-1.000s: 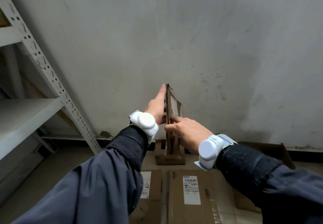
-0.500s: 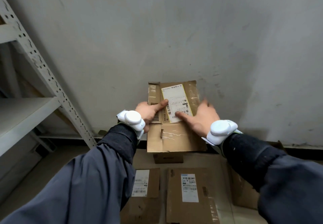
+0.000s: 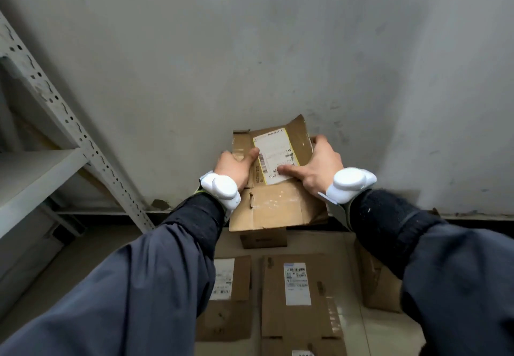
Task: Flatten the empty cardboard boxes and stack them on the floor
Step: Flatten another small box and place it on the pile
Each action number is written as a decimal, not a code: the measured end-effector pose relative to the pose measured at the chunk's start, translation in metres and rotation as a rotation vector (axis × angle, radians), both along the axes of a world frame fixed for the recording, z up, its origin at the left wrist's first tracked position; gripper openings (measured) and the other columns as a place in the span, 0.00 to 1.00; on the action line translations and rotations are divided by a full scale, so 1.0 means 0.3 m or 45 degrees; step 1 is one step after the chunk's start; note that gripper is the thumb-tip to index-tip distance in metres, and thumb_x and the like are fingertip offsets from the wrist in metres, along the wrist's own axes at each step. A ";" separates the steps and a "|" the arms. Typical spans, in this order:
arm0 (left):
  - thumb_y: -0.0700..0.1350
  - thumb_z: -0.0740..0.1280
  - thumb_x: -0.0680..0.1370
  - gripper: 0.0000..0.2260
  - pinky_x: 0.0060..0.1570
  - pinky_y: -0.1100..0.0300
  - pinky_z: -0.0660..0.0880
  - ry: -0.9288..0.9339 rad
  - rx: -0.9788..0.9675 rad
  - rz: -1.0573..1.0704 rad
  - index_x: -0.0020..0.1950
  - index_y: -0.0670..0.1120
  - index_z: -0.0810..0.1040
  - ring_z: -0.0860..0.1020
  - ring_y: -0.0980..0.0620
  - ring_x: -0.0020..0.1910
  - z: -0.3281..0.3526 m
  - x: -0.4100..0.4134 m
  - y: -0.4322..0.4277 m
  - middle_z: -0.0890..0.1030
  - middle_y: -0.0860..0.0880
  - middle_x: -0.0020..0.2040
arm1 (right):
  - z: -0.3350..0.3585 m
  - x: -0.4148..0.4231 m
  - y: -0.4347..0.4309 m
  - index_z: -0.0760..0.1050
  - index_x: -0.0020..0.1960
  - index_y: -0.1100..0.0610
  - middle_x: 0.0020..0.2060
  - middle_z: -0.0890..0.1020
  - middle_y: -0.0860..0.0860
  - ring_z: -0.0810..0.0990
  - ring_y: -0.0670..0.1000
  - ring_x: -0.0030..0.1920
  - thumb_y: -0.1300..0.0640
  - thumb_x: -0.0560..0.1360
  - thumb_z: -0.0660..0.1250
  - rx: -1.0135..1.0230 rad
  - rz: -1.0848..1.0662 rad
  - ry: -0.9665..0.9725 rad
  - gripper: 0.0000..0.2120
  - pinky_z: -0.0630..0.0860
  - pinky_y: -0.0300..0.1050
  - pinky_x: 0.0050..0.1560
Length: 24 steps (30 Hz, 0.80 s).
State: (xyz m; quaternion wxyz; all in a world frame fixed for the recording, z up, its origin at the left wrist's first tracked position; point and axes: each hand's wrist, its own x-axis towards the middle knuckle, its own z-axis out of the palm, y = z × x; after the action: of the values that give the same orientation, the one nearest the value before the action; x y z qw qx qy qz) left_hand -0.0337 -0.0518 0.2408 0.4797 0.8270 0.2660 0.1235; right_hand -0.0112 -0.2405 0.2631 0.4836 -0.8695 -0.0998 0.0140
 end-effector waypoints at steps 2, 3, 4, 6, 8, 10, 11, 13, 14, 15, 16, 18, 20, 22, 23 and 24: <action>0.64 0.74 0.69 0.38 0.61 0.47 0.77 0.045 0.054 -0.015 0.69 0.40 0.70 0.81 0.41 0.58 -0.007 0.002 0.004 0.82 0.43 0.60 | -0.011 0.005 -0.003 0.69 0.66 0.56 0.58 0.81 0.52 0.79 0.54 0.58 0.48 0.62 0.82 -0.058 0.009 -0.001 0.38 0.69 0.37 0.50; 0.64 0.76 0.65 0.41 0.60 0.47 0.77 0.091 0.052 -0.045 0.69 0.41 0.70 0.81 0.41 0.57 -0.050 0.010 0.028 0.82 0.43 0.60 | -0.031 0.004 -0.005 0.69 0.68 0.56 0.60 0.80 0.52 0.79 0.55 0.59 0.49 0.63 0.82 -0.111 0.031 0.039 0.39 0.69 0.37 0.51; 0.62 0.77 0.61 0.42 0.59 0.47 0.79 0.116 0.049 -0.063 0.68 0.42 0.72 0.82 0.42 0.56 -0.066 0.012 0.044 0.83 0.44 0.59 | -0.043 0.015 -0.004 0.67 0.71 0.56 0.61 0.79 0.54 0.78 0.55 0.60 0.51 0.64 0.81 -0.138 0.063 0.089 0.40 0.68 0.37 0.51; 0.55 0.80 0.57 0.40 0.57 0.48 0.80 0.185 -0.080 -0.066 0.66 0.44 0.74 0.83 0.44 0.54 -0.083 -0.002 0.059 0.83 0.46 0.60 | -0.071 0.030 -0.005 0.63 0.74 0.58 0.64 0.77 0.55 0.77 0.55 0.62 0.58 0.66 0.81 -0.133 0.126 0.228 0.42 0.67 0.35 0.51; 0.47 0.82 0.66 0.35 0.59 0.52 0.78 0.233 -0.112 -0.102 0.69 0.46 0.71 0.81 0.47 0.57 -0.084 -0.022 0.066 0.80 0.50 0.61 | -0.120 0.030 0.003 0.63 0.74 0.57 0.63 0.78 0.54 0.77 0.55 0.62 0.61 0.66 0.81 -0.088 0.109 0.333 0.42 0.68 0.37 0.55; 0.44 0.80 0.70 0.37 0.62 0.52 0.76 0.284 -0.069 -0.115 0.75 0.45 0.66 0.80 0.45 0.60 -0.131 -0.016 0.090 0.79 0.48 0.65 | -0.195 0.020 0.025 0.64 0.73 0.56 0.61 0.79 0.52 0.79 0.54 0.59 0.61 0.64 0.82 -0.042 0.068 0.388 0.43 0.73 0.43 0.61; 0.44 0.80 0.71 0.38 0.62 0.52 0.76 0.309 -0.065 -0.113 0.77 0.45 0.65 0.79 0.46 0.61 -0.172 -0.018 0.100 0.78 0.47 0.66 | -0.249 0.020 0.043 0.65 0.73 0.56 0.61 0.79 0.51 0.79 0.53 0.57 0.62 0.63 0.82 -0.034 0.061 0.411 0.43 0.74 0.45 0.61; 0.44 0.79 0.72 0.36 0.62 0.56 0.75 0.316 -0.046 -0.095 0.76 0.45 0.66 0.79 0.48 0.60 -0.253 -0.034 0.114 0.78 0.50 0.64 | -0.322 0.010 0.060 0.64 0.73 0.57 0.59 0.78 0.50 0.78 0.51 0.55 0.63 0.65 0.81 -0.013 0.090 0.433 0.42 0.72 0.40 0.57; 0.44 0.79 0.71 0.36 0.63 0.55 0.74 0.317 -0.041 -0.075 0.76 0.45 0.67 0.78 0.47 0.61 -0.308 -0.050 0.127 0.78 0.48 0.65 | -0.361 0.004 0.072 0.63 0.73 0.58 0.61 0.77 0.53 0.77 0.52 0.56 0.64 0.66 0.80 -0.002 0.101 0.452 0.42 0.70 0.38 0.55; 0.44 0.79 0.71 0.36 0.65 0.54 0.74 0.335 -0.041 -0.051 0.76 0.45 0.68 0.78 0.46 0.63 -0.361 -0.068 0.142 0.78 0.47 0.67 | -0.402 -0.005 0.090 0.62 0.74 0.58 0.64 0.76 0.54 0.77 0.54 0.59 0.64 0.66 0.80 -0.012 0.119 0.478 0.42 0.69 0.39 0.54; 0.43 0.79 0.71 0.36 0.66 0.54 0.73 0.360 -0.060 -0.036 0.76 0.44 0.68 0.78 0.45 0.65 -0.438 -0.088 0.176 0.78 0.46 0.68 | -0.468 -0.016 0.132 0.61 0.74 0.58 0.66 0.76 0.54 0.77 0.55 0.62 0.62 0.66 0.80 -0.047 0.156 0.524 0.43 0.69 0.41 0.56; 0.42 0.77 0.74 0.34 0.63 0.62 0.71 0.436 -0.073 -0.005 0.77 0.44 0.66 0.77 0.45 0.66 -0.572 -0.149 0.233 0.77 0.45 0.69 | -0.605 -0.067 0.219 0.60 0.74 0.54 0.66 0.76 0.53 0.78 0.56 0.62 0.59 0.66 0.80 -0.142 0.210 0.594 0.43 0.73 0.46 0.61; 0.40 0.73 0.77 0.34 0.57 0.68 0.69 0.531 -0.102 0.087 0.80 0.45 0.62 0.74 0.44 0.69 -0.692 -0.222 0.286 0.74 0.44 0.72 | -0.738 -0.131 0.301 0.59 0.74 0.51 0.65 0.78 0.54 0.79 0.57 0.61 0.58 0.67 0.79 -0.188 0.228 0.657 0.42 0.75 0.52 0.63; 0.37 0.70 0.79 0.35 0.59 0.67 0.67 0.579 -0.158 0.149 0.81 0.46 0.57 0.71 0.44 0.72 -0.807 -0.281 0.336 0.71 0.45 0.73 | -0.851 -0.181 0.372 0.59 0.74 0.50 0.64 0.78 0.55 0.79 0.58 0.61 0.58 0.70 0.77 -0.232 0.250 0.710 0.39 0.75 0.50 0.63; 0.35 0.70 0.78 0.36 0.58 0.67 0.67 0.563 -0.181 0.161 0.81 0.46 0.57 0.72 0.44 0.71 -0.855 -0.300 0.352 0.71 0.44 0.73 | -0.898 -0.194 0.399 0.59 0.74 0.51 0.64 0.78 0.56 0.78 0.58 0.62 0.58 0.72 0.75 -0.259 0.261 0.742 0.37 0.74 0.49 0.62; 0.33 0.70 0.77 0.36 0.58 0.67 0.68 0.554 -0.181 0.181 0.81 0.47 0.58 0.73 0.44 0.70 -0.916 -0.310 0.377 0.72 0.43 0.73 | -0.945 -0.200 0.424 0.60 0.74 0.53 0.64 0.78 0.57 0.77 0.59 0.63 0.58 0.73 0.74 -0.288 0.266 0.783 0.35 0.73 0.48 0.62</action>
State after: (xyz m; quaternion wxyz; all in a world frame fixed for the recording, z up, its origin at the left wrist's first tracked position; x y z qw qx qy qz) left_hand -0.1268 0.0613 -0.0340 0.4582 0.7775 0.4286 -0.0431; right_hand -0.0713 -0.1133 -0.0202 0.3876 -0.8577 -0.0355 0.3359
